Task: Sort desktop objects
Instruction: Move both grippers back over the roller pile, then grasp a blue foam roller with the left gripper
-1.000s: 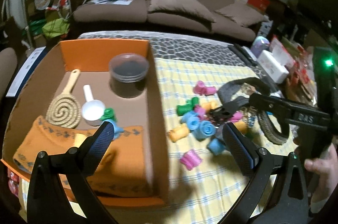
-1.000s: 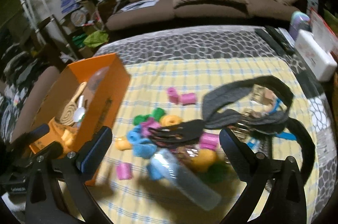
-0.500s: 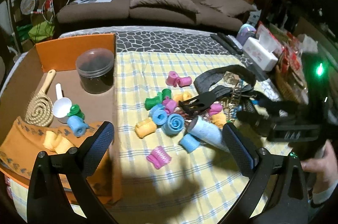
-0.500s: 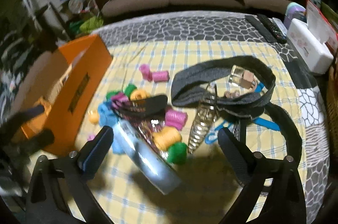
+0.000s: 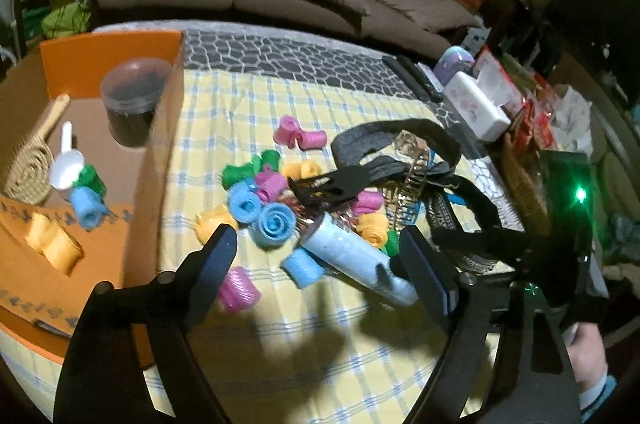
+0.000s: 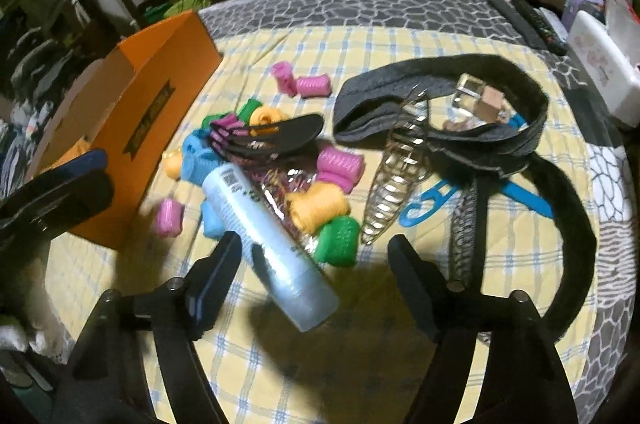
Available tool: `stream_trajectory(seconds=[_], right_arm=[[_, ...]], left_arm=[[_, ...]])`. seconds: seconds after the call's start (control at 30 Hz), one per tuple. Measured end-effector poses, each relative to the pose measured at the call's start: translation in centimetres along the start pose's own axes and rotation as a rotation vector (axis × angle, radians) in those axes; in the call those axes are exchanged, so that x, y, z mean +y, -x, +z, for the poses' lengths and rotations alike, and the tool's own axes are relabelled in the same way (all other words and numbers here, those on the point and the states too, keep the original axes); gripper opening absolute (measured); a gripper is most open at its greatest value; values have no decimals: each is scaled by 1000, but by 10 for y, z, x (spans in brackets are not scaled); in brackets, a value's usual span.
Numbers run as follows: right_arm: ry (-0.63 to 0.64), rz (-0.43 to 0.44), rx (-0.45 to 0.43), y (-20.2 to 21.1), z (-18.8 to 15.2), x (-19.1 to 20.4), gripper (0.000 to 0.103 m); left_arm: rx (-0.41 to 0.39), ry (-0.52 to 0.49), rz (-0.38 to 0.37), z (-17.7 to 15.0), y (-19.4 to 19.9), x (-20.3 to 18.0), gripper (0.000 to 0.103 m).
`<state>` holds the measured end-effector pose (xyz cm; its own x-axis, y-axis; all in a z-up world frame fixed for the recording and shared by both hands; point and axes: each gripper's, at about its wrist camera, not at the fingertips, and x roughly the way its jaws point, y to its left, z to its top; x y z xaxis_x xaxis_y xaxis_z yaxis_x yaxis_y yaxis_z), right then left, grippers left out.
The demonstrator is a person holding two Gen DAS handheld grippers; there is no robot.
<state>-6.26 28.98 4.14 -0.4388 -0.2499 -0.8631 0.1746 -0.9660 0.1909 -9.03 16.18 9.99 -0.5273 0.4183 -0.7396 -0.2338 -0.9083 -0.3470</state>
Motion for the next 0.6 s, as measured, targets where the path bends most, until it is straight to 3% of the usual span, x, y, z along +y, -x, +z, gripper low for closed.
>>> stream_trajectory(seconds=[0.17, 0.4, 0.47, 0.6], right_arm=[[26, -8, 31, -8, -5, 3, 68], [-24, -23, 21, -4, -3, -12, 68], [-53, -37, 22, -3, -2, -19, 68], [-110, -29, 9, 2, -2, -34, 68]], left_arm=[[22, -3, 1, -4, -10, -8, 79], [55, -14, 9, -10, -24, -12, 78], [68, -41, 12, -12, -28, -13, 68], [93, -104, 40, -18, -35, -14, 60]])
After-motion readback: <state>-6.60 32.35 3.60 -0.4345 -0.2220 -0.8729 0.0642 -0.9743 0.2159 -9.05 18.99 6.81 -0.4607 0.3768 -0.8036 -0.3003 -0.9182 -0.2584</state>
